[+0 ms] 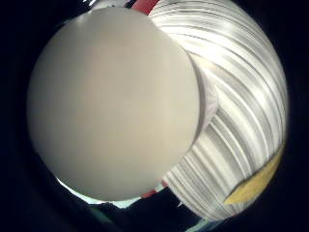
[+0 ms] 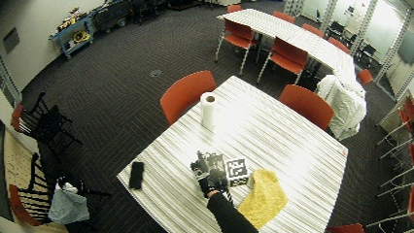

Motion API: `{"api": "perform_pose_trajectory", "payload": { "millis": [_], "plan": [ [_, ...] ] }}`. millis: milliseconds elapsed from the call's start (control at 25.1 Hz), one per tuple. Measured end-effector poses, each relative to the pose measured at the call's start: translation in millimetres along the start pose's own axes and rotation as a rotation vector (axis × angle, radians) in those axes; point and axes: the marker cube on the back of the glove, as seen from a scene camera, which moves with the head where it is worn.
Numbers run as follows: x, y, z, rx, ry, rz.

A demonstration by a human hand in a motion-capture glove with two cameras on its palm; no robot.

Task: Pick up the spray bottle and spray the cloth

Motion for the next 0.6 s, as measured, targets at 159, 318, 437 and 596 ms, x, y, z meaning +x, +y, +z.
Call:
{"api": "perform_pose_trajectory", "payload": {
  "millis": [159, 318, 437, 596],
  "plan": [
    [5.2, 4.6, 0.3, -0.021, -0.001, 0.013],
    [4.8, 5.2, 1.3, -0.023, 0.006, 0.017],
    [8.0, 8.4, 1.7, -0.041, -0.001, 0.016],
    [14.3, 23.4, 16.8, -0.089, -0.030, -0.006]
  ]
}}
